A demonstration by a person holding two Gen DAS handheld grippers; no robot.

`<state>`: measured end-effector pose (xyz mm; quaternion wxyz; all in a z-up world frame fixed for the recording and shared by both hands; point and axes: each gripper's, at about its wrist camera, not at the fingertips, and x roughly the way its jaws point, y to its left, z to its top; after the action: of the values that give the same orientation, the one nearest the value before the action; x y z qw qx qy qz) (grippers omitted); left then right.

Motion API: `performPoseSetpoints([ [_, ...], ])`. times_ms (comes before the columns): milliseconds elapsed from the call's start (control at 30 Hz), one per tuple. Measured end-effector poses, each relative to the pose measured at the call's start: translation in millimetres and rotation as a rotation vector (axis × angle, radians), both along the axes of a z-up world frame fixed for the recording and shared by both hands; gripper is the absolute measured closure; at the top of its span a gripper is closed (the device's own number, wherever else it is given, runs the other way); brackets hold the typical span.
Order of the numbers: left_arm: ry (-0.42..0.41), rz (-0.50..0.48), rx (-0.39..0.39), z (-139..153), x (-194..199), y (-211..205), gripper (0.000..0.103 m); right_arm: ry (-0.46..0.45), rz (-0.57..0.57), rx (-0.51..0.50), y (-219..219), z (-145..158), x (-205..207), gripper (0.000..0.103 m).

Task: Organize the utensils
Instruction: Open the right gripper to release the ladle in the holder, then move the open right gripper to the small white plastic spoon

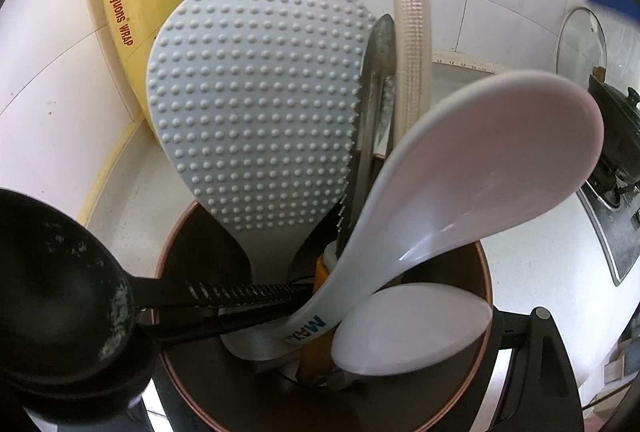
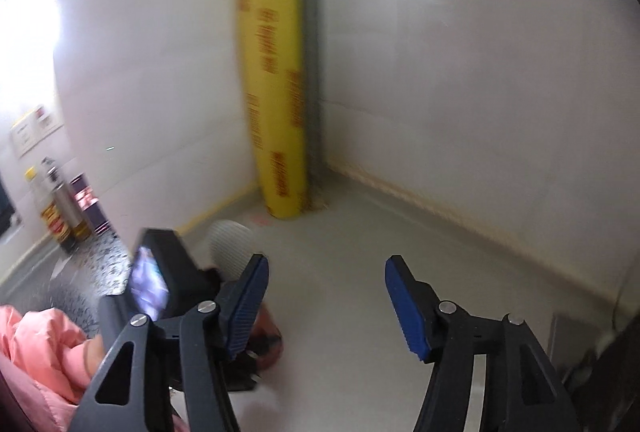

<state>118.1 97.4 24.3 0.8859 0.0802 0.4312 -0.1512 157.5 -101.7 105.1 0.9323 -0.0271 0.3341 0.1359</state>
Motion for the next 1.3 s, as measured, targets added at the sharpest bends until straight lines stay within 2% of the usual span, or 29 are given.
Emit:
performPoseSetpoints([
  [433,-0.007,0.029,0.001,-1,-7,-2,0.013,0.237,-0.398,0.111,-118,-88,-1,0.034],
  [700,-0.006,0.028,0.003,0,-5,-4,0.013,0.359,-0.687,0.162,-219,-142,-10,0.034],
  [900,-0.005,0.028,0.003,2,-4,-7,0.013,0.411,-0.76,0.181,-253,-163,-8,0.034],
  [1067,-0.004,0.026,0.008,0,-3,-8,0.013,0.434,-0.765,0.179,-257,-171,3,0.035],
  [1300,-0.003,0.022,0.015,0,-1,-12,0.013,0.47,-0.786,0.164,-264,-184,25,0.044],
])
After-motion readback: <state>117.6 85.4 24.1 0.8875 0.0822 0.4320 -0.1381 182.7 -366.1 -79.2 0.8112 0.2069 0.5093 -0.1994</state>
